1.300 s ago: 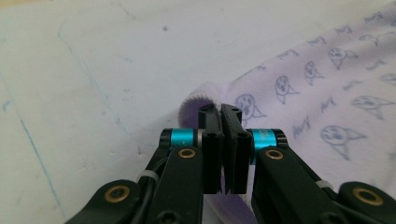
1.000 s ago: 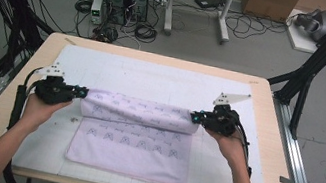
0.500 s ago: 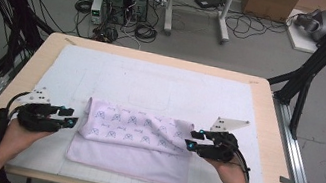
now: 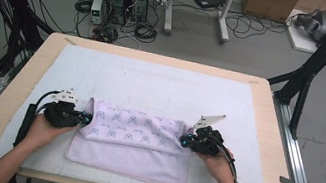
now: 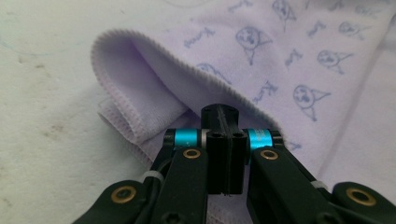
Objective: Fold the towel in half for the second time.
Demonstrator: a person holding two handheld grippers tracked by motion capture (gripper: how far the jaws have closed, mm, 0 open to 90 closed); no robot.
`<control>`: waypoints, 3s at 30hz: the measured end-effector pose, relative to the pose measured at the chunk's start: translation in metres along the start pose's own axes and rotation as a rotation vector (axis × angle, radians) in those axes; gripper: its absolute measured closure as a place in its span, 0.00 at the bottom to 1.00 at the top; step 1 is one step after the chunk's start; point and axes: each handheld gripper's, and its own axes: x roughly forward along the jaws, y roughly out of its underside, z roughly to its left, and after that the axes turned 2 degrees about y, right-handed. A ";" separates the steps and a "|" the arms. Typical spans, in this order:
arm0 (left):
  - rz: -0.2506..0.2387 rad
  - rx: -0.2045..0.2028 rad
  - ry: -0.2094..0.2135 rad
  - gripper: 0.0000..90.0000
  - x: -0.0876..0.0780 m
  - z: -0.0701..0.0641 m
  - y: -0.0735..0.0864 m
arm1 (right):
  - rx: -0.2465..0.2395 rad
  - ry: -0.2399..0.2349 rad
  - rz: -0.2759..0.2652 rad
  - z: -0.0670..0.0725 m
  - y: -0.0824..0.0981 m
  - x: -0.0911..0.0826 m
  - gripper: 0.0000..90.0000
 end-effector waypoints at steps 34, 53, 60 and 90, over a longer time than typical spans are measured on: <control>-0.078 0.016 0.020 0.97 -0.042 -0.027 0.011 | -0.068 -0.082 -0.089 0.042 -0.007 -0.024 0.96; 0.006 0.074 0.012 0.74 -0.017 -0.035 0.012 | -0.067 0.007 -0.067 0.037 0.010 -0.013 0.74; 0.086 0.101 -0.046 0.83 0.001 -0.031 0.015 | -0.082 0.024 -0.008 0.033 0.011 0.001 0.80; -0.002 0.110 0.004 0.74 -0.033 -0.054 0.027 | -0.110 -0.090 -0.067 0.065 0.023 -0.024 0.78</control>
